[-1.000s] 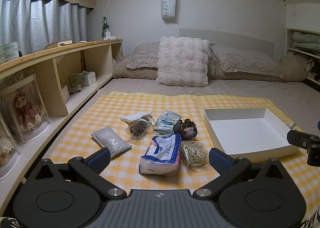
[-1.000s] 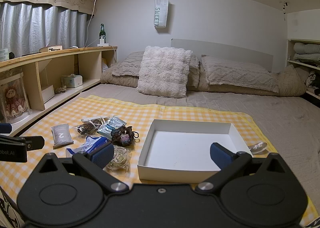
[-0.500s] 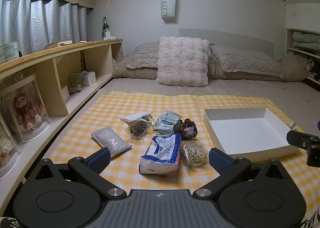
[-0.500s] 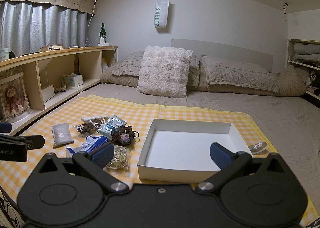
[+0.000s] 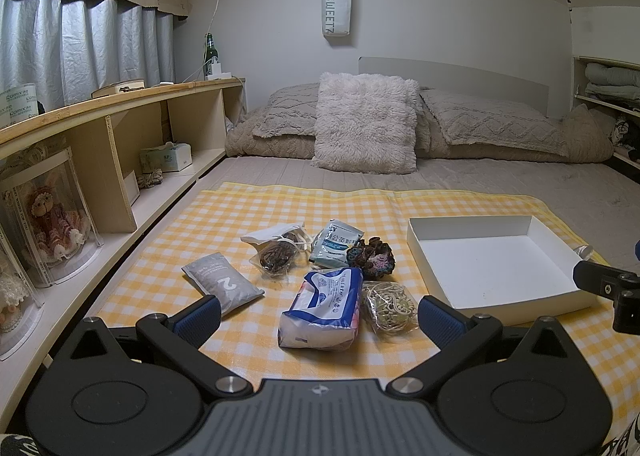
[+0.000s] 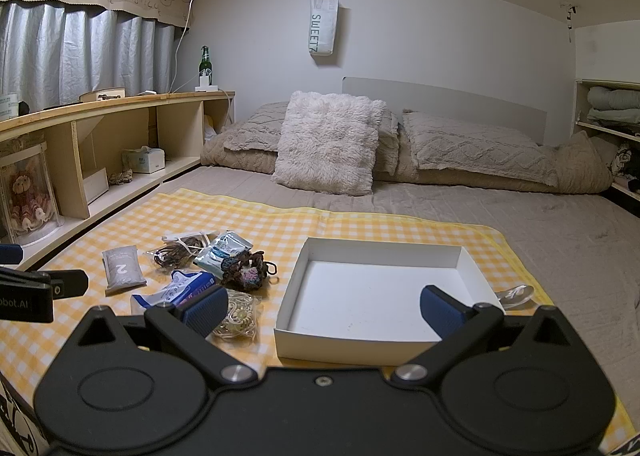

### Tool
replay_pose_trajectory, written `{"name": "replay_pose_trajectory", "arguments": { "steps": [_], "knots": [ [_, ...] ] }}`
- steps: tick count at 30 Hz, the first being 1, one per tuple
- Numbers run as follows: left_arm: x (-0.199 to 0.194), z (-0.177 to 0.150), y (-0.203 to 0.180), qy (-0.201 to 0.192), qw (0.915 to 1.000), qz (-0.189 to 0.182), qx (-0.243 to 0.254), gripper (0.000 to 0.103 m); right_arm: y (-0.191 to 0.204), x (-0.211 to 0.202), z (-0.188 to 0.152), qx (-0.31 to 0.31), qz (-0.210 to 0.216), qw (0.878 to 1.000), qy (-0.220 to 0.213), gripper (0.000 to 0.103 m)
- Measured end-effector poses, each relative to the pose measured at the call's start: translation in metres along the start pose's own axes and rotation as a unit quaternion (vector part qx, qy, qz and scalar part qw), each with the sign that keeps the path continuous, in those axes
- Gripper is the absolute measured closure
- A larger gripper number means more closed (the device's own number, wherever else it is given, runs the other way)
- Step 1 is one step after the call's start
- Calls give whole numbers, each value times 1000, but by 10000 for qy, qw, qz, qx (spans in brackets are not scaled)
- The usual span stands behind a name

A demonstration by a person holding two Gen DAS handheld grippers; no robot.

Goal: Organize soft objects

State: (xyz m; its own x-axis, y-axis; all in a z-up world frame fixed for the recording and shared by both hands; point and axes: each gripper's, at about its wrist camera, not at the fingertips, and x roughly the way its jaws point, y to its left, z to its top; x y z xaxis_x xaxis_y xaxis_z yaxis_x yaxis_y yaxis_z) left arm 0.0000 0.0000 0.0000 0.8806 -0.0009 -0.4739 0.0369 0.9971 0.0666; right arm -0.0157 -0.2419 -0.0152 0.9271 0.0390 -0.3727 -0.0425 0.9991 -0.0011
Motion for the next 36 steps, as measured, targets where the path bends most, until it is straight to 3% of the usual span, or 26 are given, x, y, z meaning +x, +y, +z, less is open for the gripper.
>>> {"name": "replay_pose_trajectory", "arguments": {
  "steps": [20,29,36],
  "knots": [
    [-4,1,-1,-87,9999,-96,103,0,-5,-5,0,46,-18,9999,-159,0],
    [-7,24,2,-344,9989,-204,244,0,-15,-11,43,-248,352,9985,-337,0],
    [11,62,5,-465,9977,-300,387,0,-10,17,78,-607,726,9952,-232,0]
  ]
}}
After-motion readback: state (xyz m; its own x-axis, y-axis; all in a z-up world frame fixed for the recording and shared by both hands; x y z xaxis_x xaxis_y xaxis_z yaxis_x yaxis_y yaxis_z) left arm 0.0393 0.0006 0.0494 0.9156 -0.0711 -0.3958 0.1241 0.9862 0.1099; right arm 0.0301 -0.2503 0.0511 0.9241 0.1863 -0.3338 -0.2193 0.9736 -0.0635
